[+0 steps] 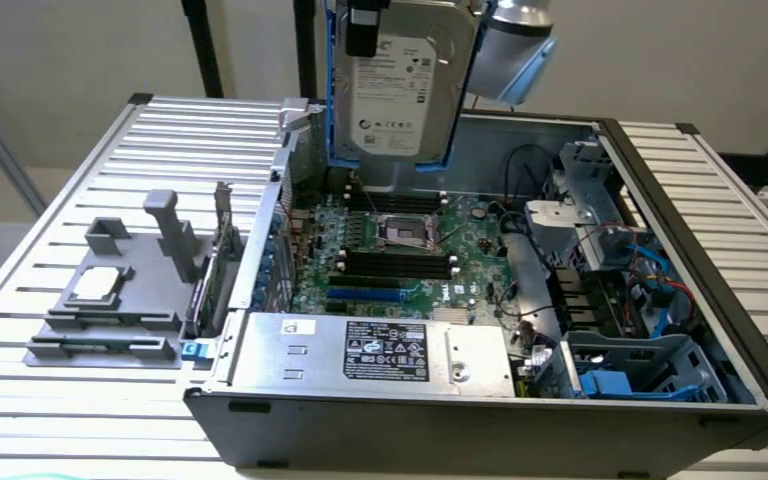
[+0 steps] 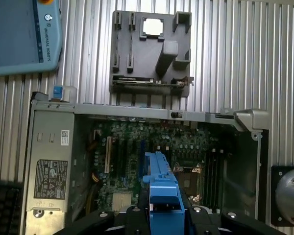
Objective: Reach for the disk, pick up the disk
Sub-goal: 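Pick up the disk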
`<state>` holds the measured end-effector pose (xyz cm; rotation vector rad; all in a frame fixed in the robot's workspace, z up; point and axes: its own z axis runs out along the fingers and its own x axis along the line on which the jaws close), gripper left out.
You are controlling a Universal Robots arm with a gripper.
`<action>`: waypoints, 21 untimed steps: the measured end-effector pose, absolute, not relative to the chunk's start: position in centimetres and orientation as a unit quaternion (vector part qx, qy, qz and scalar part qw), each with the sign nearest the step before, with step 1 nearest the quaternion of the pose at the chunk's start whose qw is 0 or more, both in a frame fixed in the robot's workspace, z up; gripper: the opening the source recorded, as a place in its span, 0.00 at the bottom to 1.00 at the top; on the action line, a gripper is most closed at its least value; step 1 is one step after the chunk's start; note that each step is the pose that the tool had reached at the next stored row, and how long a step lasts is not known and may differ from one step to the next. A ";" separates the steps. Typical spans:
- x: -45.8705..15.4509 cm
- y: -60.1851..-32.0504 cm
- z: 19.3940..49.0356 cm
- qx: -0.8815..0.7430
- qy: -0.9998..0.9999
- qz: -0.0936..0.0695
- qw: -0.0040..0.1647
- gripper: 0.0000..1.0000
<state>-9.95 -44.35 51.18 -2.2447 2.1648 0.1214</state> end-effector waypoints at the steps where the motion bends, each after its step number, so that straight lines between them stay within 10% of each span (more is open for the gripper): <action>1: -9.6 -44.6 51.2 -0.719 0.694 0.039 0.010 0.33; 21: -2.6 -49.2 51.2 -0.719 0.694 0.039 0.010 0.33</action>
